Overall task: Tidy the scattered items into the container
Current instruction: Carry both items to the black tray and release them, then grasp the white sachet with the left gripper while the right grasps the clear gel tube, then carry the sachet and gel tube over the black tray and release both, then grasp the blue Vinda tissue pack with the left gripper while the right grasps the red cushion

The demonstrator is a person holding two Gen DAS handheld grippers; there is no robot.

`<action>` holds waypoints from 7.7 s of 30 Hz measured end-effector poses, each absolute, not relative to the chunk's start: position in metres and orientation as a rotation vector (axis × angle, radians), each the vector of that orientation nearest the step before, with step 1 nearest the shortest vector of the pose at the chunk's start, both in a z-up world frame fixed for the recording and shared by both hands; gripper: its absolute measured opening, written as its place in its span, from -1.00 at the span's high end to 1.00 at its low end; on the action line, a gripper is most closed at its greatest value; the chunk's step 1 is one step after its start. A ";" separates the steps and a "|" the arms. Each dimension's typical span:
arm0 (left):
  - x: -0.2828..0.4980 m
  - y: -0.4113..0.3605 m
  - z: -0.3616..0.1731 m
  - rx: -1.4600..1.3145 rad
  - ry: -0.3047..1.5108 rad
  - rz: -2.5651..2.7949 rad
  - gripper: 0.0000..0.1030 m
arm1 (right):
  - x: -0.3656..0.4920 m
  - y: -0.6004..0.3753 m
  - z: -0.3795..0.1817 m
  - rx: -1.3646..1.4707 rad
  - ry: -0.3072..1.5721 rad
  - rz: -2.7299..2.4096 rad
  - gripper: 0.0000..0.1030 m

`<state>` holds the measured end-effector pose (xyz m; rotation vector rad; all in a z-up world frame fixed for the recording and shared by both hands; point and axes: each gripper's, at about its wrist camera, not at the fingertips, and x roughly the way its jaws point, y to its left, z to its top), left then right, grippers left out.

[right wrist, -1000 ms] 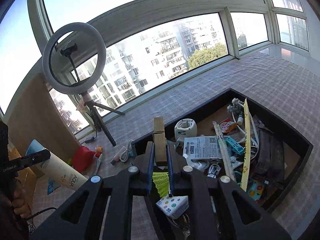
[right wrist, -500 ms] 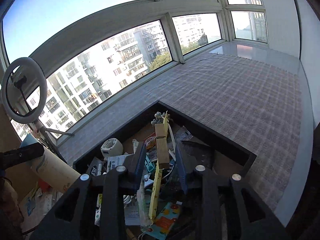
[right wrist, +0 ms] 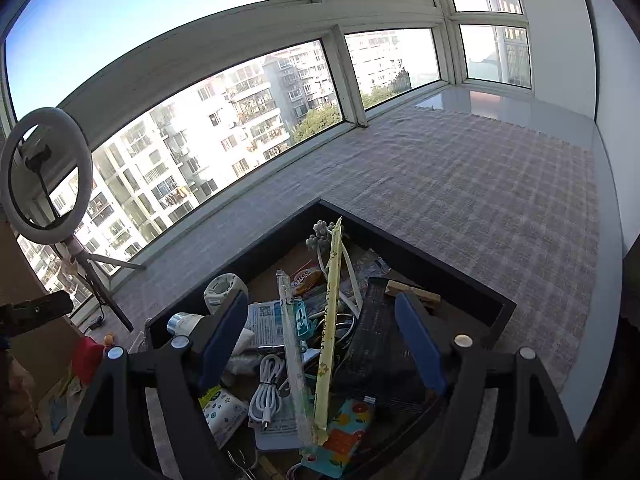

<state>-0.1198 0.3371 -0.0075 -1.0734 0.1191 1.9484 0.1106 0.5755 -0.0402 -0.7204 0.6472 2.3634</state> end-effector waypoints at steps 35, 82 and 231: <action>-0.178 0.117 -0.155 -1.469 0.031 2.248 -0.19 | -0.166 0.297 -0.144 -1.448 0.436 2.792 -0.45; -0.155 0.098 -0.114 -1.223 -0.162 2.303 0.90 | -0.160 0.302 -0.121 -1.337 0.476 2.833 0.63; -0.258 -0.086 -0.179 -1.729 -0.021 2.561 0.42 | -0.294 0.175 -0.148 -1.959 -0.675 3.018 -0.08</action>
